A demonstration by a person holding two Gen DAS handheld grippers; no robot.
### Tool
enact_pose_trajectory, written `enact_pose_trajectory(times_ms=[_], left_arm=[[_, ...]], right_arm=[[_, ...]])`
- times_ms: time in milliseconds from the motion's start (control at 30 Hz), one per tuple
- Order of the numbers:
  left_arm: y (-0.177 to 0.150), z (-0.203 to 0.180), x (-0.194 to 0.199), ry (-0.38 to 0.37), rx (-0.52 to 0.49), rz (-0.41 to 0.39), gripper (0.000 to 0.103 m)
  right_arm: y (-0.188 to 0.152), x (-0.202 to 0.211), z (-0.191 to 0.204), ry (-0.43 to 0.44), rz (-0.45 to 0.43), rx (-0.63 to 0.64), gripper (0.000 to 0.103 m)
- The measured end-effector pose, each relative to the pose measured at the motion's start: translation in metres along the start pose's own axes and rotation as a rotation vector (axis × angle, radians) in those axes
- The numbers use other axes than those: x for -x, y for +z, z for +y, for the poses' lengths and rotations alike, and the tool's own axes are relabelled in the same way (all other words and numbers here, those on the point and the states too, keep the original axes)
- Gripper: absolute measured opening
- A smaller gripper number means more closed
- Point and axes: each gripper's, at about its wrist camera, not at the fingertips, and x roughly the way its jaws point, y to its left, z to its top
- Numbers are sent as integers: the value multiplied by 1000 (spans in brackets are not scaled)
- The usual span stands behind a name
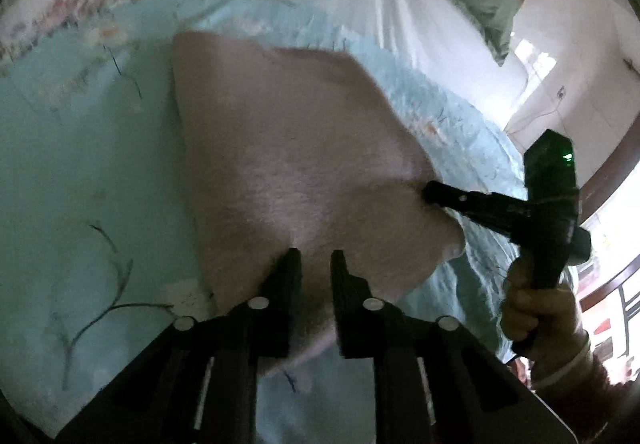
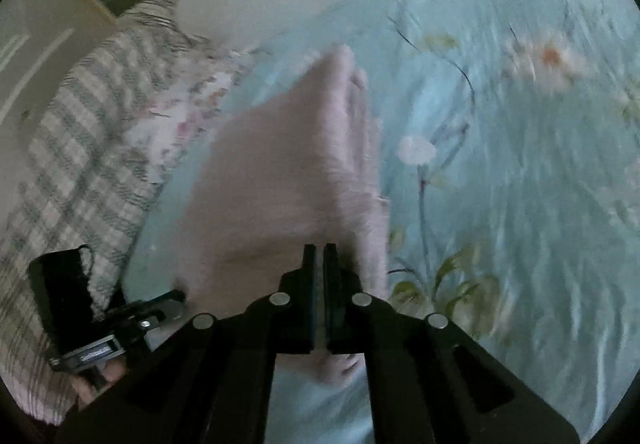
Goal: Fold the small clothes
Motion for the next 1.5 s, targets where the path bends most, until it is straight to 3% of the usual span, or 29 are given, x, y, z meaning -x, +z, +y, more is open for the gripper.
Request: enact_pose_trajectory(times_ms=[67, 133, 200, 267, 533, 600, 700, 800, 933, 1067, 1267, 1500], left_arm=[[-9, -2, 8, 18, -13, -18, 27], [-20, 1, 5, 47, -10, -6, 27], [-28, 2, 0, 63, 0, 1, 26], [-29, 1, -3, 74, 8, -8, 26], [-36, 2, -3, 109, -13, -31, 27], [-38, 4, -1, 103, -10, -35, 27], [-41, 1, -1, 110, -19, -40, 27], [-40, -2, -2, 119, -17, -37, 27], [-38, -3, -1, 119, -13, -33, 27], [-39, -2, 3, 110, 8, -50, 27], [-44, -6, 9, 110, 3, -61, 36], [-50, -9, 16, 133, -1, -67, 37]], right_arm=[[-8, 8, 7, 12, 4, 29, 6], [-20, 5, 5, -34, 36, 50, 13], [-32, -5, -5, -83, 74, 49, 13], [-38, -7, -13, -59, 64, 30, 13], [-35, -4, -8, -97, 60, 60, 13], [-31, 2, -1, -112, 43, 57, 13], [-11, 10, 21, -66, -24, 101, 15], [17, -2, 33, -87, -49, 127, 17], [46, -38, 17, -133, -21, 86, 13], [46, -50, 6, -132, -13, 62, 7], [27, -12, 23, -108, -43, 61, 11], [-18, 20, 38, -75, -29, 83, 11]])
